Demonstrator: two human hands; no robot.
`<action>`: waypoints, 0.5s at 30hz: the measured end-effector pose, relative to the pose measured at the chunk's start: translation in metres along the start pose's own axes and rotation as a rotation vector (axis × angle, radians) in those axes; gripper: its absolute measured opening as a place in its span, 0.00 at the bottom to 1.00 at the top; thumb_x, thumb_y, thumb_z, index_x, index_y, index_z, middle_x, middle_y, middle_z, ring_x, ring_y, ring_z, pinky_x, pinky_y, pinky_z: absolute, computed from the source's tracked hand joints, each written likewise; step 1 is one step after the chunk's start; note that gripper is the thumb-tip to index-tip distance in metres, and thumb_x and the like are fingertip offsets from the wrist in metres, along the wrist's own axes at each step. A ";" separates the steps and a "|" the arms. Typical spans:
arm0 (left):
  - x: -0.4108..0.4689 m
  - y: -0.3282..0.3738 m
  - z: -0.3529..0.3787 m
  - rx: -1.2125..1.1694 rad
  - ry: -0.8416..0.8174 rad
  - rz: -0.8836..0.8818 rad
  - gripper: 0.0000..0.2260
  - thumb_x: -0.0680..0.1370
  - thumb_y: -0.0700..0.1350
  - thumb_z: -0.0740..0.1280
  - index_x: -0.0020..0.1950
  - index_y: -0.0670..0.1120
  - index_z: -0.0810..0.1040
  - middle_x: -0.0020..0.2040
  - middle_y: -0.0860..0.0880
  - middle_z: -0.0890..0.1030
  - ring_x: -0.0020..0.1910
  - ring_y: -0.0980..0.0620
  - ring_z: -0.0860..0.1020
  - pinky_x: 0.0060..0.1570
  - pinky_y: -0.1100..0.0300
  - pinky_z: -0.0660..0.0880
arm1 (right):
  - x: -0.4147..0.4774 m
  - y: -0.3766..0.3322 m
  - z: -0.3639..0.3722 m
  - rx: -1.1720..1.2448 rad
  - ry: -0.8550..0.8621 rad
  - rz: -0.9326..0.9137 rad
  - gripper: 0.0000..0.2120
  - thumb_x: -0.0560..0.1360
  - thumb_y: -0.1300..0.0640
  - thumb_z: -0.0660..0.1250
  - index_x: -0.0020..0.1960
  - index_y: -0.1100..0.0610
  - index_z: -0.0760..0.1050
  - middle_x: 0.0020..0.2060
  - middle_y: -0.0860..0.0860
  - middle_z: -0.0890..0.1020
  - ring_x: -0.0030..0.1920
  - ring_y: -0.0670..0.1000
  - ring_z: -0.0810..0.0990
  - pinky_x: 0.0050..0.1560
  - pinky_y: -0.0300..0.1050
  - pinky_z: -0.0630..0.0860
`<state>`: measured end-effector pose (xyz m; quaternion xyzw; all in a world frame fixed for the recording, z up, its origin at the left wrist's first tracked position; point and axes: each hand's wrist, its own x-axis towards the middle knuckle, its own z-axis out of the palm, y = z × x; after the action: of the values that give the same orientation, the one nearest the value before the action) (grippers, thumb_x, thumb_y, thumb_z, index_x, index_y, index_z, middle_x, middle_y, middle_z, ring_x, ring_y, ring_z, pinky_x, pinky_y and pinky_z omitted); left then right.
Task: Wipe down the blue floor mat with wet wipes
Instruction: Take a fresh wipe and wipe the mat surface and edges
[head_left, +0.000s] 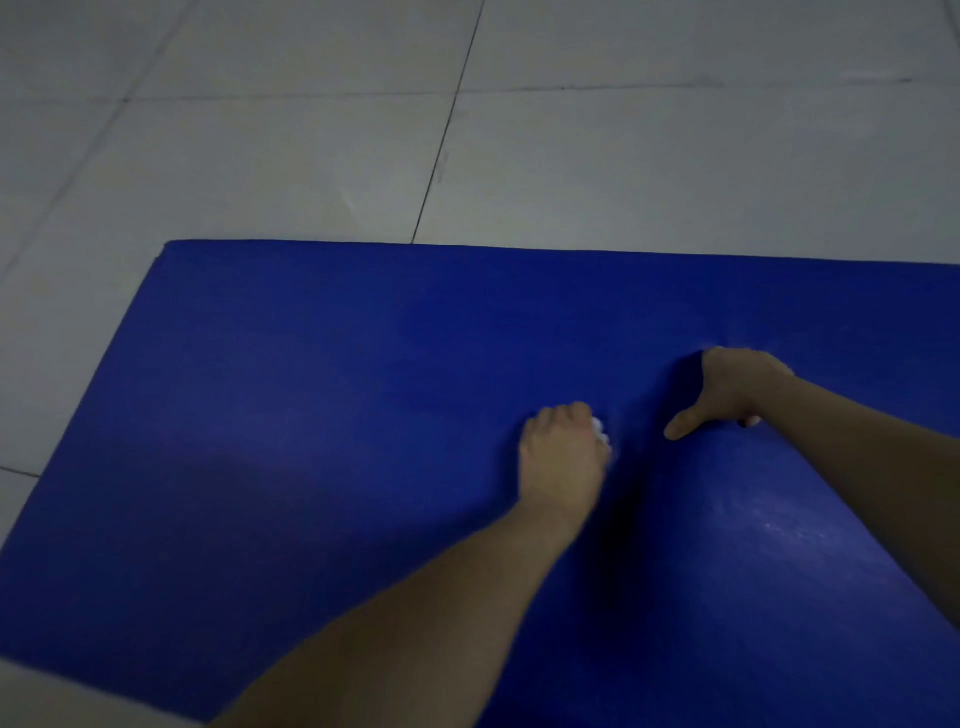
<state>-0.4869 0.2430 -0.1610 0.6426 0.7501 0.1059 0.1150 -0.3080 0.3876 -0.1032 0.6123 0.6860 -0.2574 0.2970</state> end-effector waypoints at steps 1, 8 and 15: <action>-0.006 0.014 0.006 0.013 -0.015 0.055 0.08 0.75 0.49 0.72 0.41 0.47 0.76 0.36 0.48 0.79 0.36 0.48 0.77 0.40 0.54 0.74 | 0.000 0.000 0.001 -0.005 0.004 -0.002 0.44 0.48 0.25 0.79 0.46 0.57 0.68 0.31 0.53 0.82 0.31 0.52 0.83 0.42 0.49 0.83; -0.006 -0.021 -0.010 0.112 -0.023 0.184 0.08 0.74 0.51 0.72 0.43 0.48 0.77 0.39 0.48 0.81 0.39 0.45 0.78 0.40 0.53 0.72 | 0.001 0.003 0.000 0.015 -0.027 0.015 0.43 0.50 0.27 0.80 0.46 0.58 0.68 0.30 0.53 0.81 0.30 0.52 0.82 0.42 0.47 0.82; 0.010 -0.174 -0.064 0.274 0.019 -0.140 0.09 0.82 0.49 0.62 0.50 0.43 0.74 0.46 0.42 0.80 0.45 0.39 0.77 0.42 0.50 0.69 | 0.005 0.003 0.001 0.010 -0.028 0.014 0.44 0.49 0.26 0.79 0.47 0.58 0.70 0.30 0.53 0.82 0.30 0.53 0.83 0.45 0.48 0.83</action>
<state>-0.6712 0.2256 -0.1538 0.5972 0.8016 0.0000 0.0263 -0.3050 0.3914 -0.1074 0.6150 0.6760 -0.2673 0.3055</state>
